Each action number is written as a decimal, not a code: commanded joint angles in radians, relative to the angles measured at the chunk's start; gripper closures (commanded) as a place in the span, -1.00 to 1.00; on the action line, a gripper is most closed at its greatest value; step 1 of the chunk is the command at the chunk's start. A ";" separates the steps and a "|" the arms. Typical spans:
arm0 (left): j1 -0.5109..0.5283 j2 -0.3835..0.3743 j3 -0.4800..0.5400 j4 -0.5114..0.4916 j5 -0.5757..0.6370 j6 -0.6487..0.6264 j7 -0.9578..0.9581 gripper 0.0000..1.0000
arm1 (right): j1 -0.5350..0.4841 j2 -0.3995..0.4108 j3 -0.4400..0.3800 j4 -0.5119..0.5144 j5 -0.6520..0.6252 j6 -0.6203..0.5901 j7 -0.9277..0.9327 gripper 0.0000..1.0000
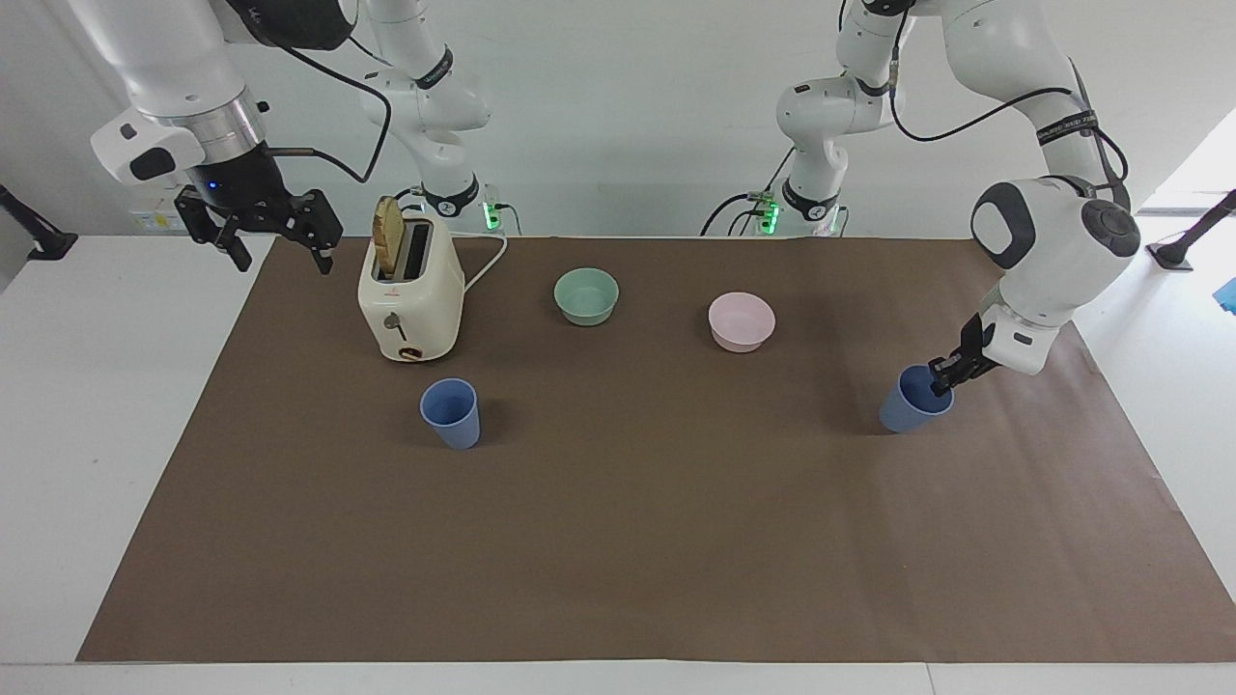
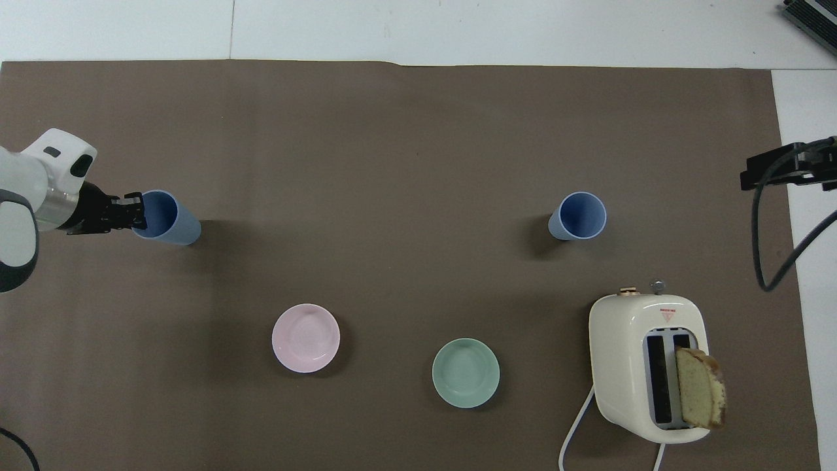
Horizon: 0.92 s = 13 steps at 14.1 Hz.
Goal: Stack blue cups with both arms
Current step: 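Reach the left gripper to the nearby blue cup and grasp it, then carry the blue cup with the left gripper toward the table center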
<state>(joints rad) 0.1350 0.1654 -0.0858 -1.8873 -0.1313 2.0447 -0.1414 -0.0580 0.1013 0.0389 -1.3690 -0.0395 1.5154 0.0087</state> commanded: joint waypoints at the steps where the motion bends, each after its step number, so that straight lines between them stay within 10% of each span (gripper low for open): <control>1: -0.021 0.011 0.003 0.143 -0.034 -0.128 -0.058 1.00 | -0.008 -0.022 0.003 -0.025 0.003 0.005 -0.018 -1.00; 13: -0.495 0.104 -0.028 0.223 0.145 0.020 -0.840 1.00 | -0.008 -0.022 0.003 -0.027 0.003 0.005 -0.018 -1.00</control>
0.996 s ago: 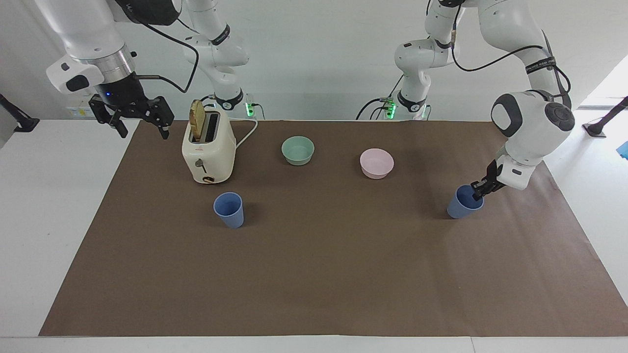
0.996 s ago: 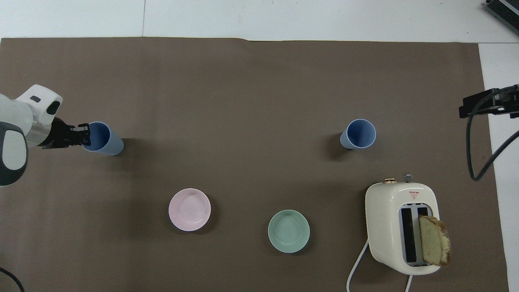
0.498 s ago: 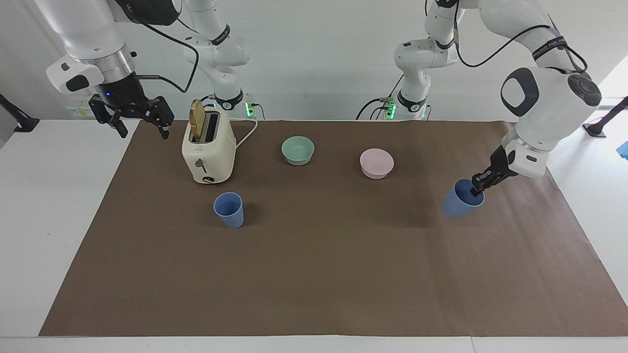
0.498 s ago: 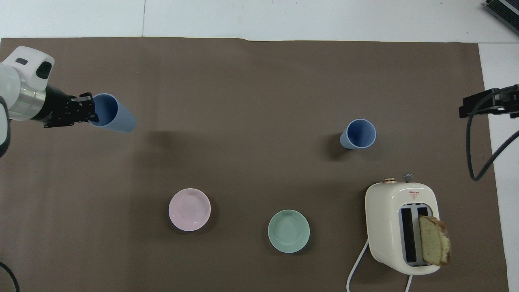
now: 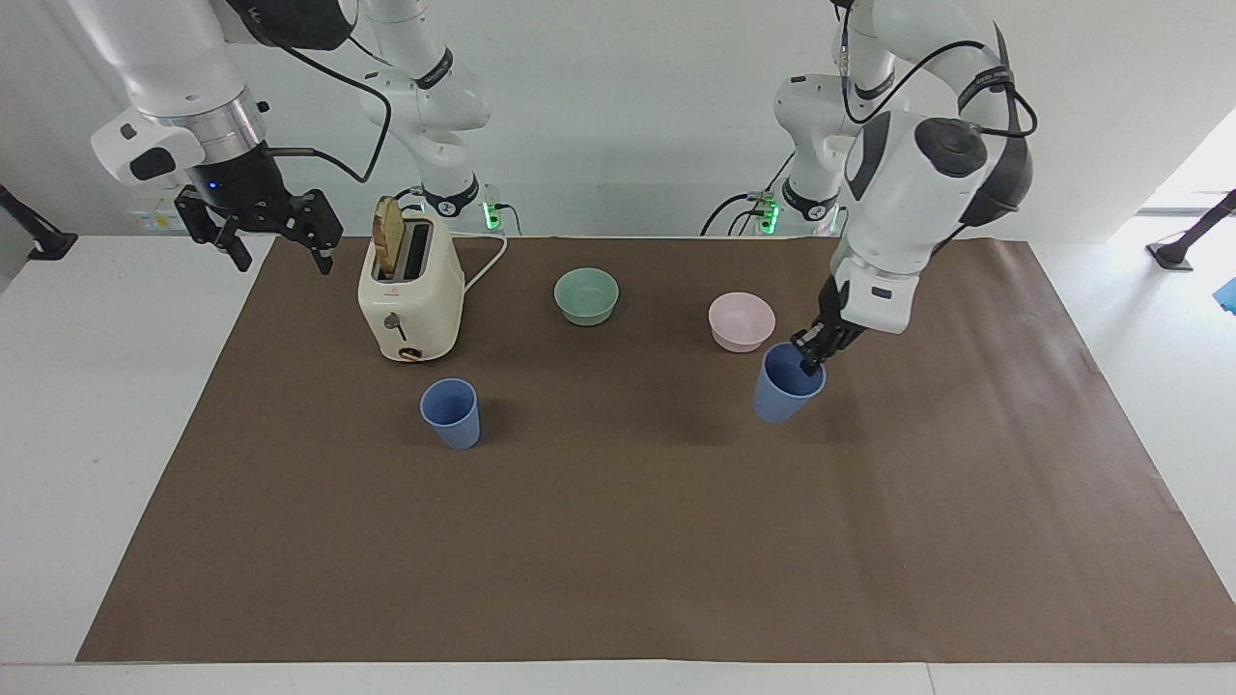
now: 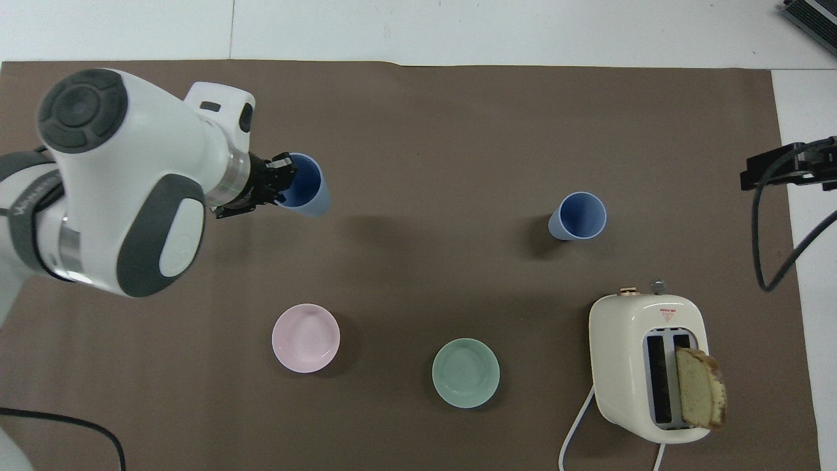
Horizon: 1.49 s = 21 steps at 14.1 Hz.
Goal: Stack blue cups with both arms
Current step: 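Carry the blue cup with the left gripper toward the table center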
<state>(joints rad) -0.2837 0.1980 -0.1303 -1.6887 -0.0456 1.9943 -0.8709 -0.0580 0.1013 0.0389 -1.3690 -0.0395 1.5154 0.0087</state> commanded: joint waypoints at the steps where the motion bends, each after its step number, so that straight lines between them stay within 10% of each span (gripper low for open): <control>1: -0.095 0.090 0.015 0.018 0.064 0.099 -0.135 1.00 | -0.008 -0.022 0.003 -0.027 0.004 0.005 -0.018 -1.00; 19: -0.195 0.138 0.014 -0.094 0.064 0.256 -0.186 1.00 | -0.009 -0.022 -0.005 -0.027 0.003 -0.001 -0.016 -1.00; 20: -0.195 0.138 0.014 -0.097 0.063 0.261 -0.189 0.79 | -0.013 -0.023 -0.005 -0.028 0.004 -0.003 -0.016 -1.00; 21: -0.190 0.138 0.015 -0.097 0.062 0.261 -0.185 -0.05 | -0.014 -0.023 -0.005 -0.028 0.004 -0.003 -0.018 -1.00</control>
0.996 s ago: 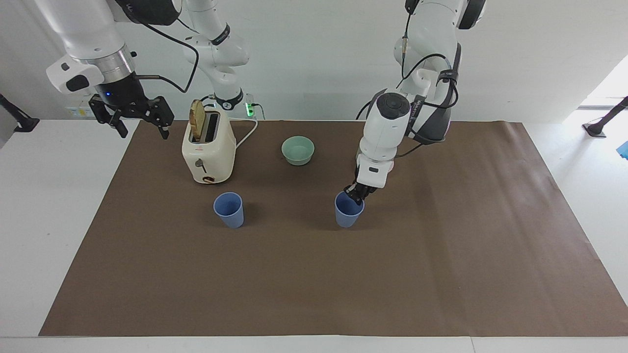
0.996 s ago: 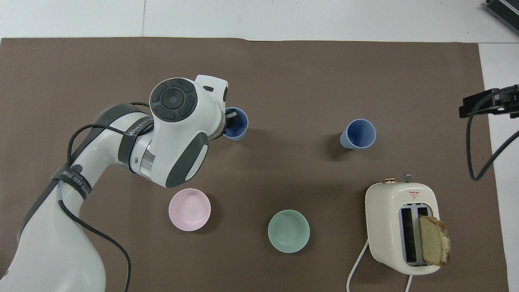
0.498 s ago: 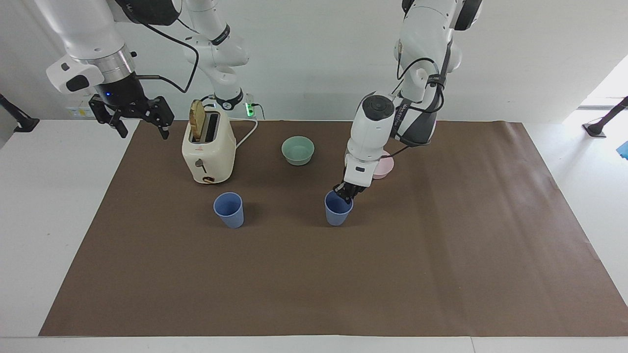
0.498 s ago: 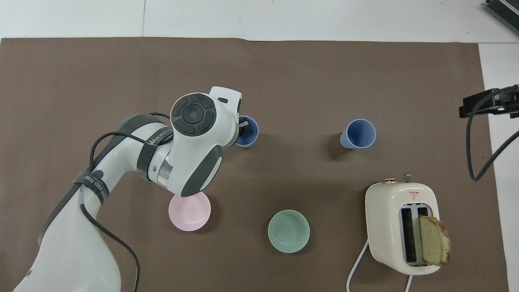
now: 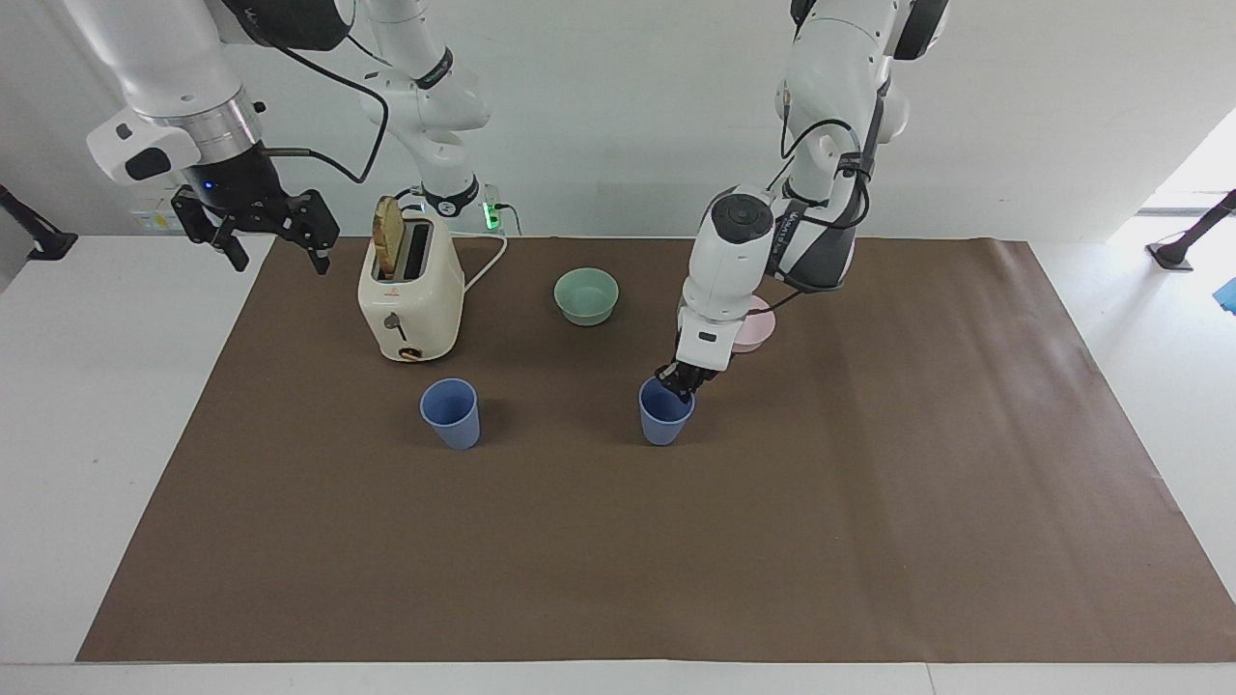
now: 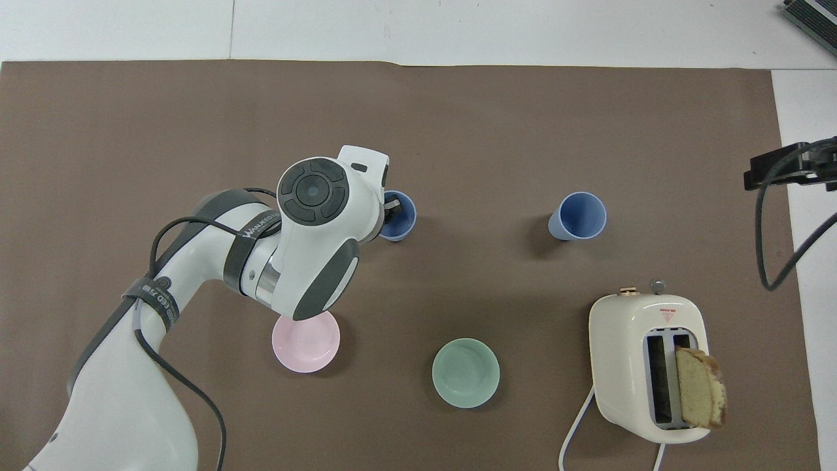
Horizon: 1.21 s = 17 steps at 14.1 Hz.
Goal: Stack blue cups with both arms
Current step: 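Carry the blue cup with the left gripper toward the table center, then withdraw the left gripper while the right gripper reaches the other cup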
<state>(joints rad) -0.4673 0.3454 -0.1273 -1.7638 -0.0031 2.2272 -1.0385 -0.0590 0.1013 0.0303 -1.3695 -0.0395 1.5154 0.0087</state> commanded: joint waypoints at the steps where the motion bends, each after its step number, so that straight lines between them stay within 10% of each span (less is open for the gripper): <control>1: -0.005 -0.009 0.012 -0.020 0.020 0.028 -0.015 -0.49 | -0.013 -0.023 0.003 -0.028 0.004 -0.001 -0.018 -1.00; 3: -0.002 -0.011 0.014 -0.010 0.021 0.008 -0.012 -1.00 | -0.012 -0.023 0.008 -0.029 0.004 0.002 -0.016 -1.00; 17: 0.329 -0.296 0.026 0.038 0.012 -0.463 0.823 -1.00 | 0.060 0.050 0.019 -0.382 0.067 0.408 -0.018 -1.00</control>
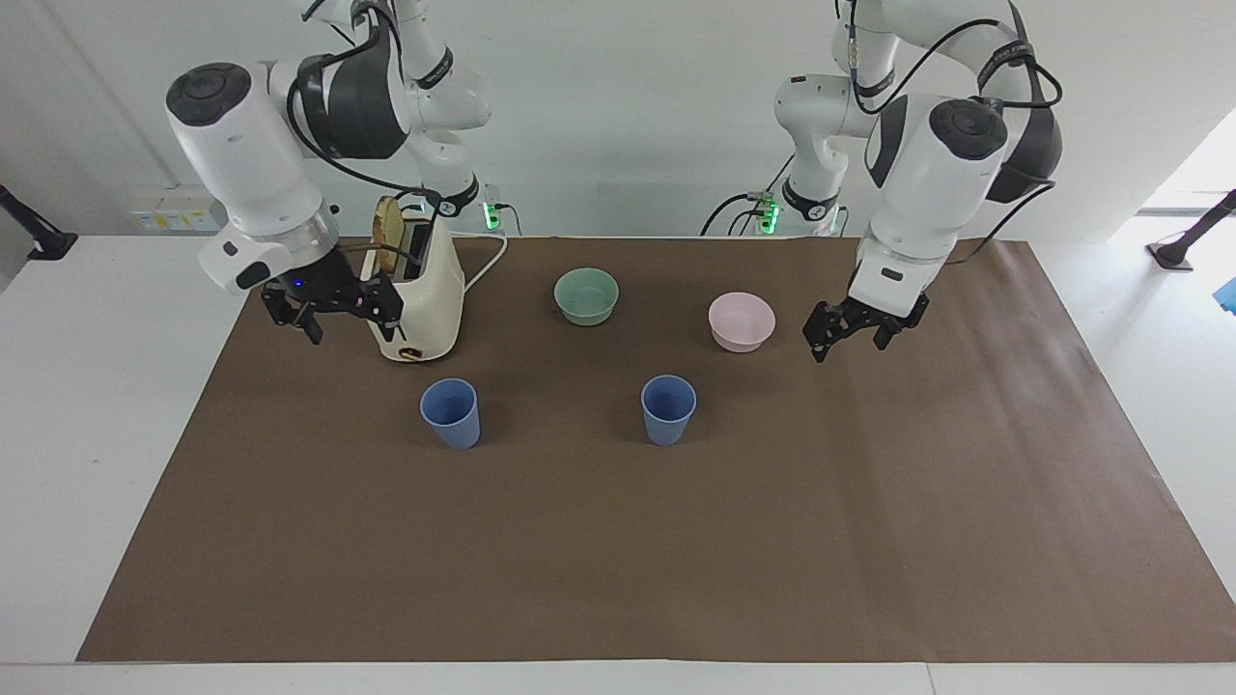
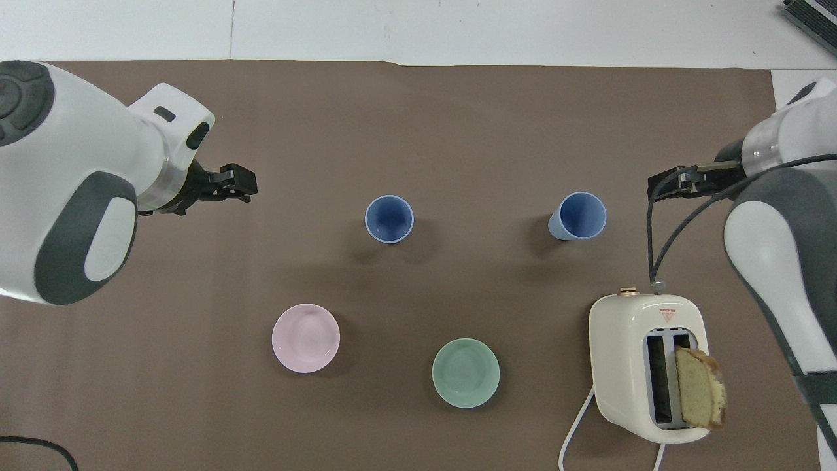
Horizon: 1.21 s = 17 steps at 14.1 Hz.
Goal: Stack blue cups with both arms
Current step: 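Withdraw the left gripper while the right gripper reaches the other cup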
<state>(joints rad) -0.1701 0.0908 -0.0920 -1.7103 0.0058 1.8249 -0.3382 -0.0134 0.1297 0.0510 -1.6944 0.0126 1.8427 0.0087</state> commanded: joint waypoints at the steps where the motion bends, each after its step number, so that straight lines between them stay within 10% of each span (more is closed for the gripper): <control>1: 0.058 -0.060 -0.009 -0.017 0.003 -0.090 0.190 -1.00 | 0.029 0.030 -0.002 -0.079 0.015 0.136 -0.010 -1.00; 14: 0.158 -0.118 -0.003 0.196 -0.026 -0.337 0.416 -1.00 | 0.052 0.175 -0.002 -0.189 0.013 0.358 -0.004 -1.00; 17: 0.165 -0.114 0.003 0.234 -0.047 -0.362 0.407 -1.00 | 0.053 0.177 0.000 -0.186 0.013 0.352 0.004 0.47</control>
<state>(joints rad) -0.0297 -0.0320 -0.0852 -1.5160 -0.0109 1.4965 0.0647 0.0376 0.3181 0.0504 -1.8663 0.0131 2.1798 0.0099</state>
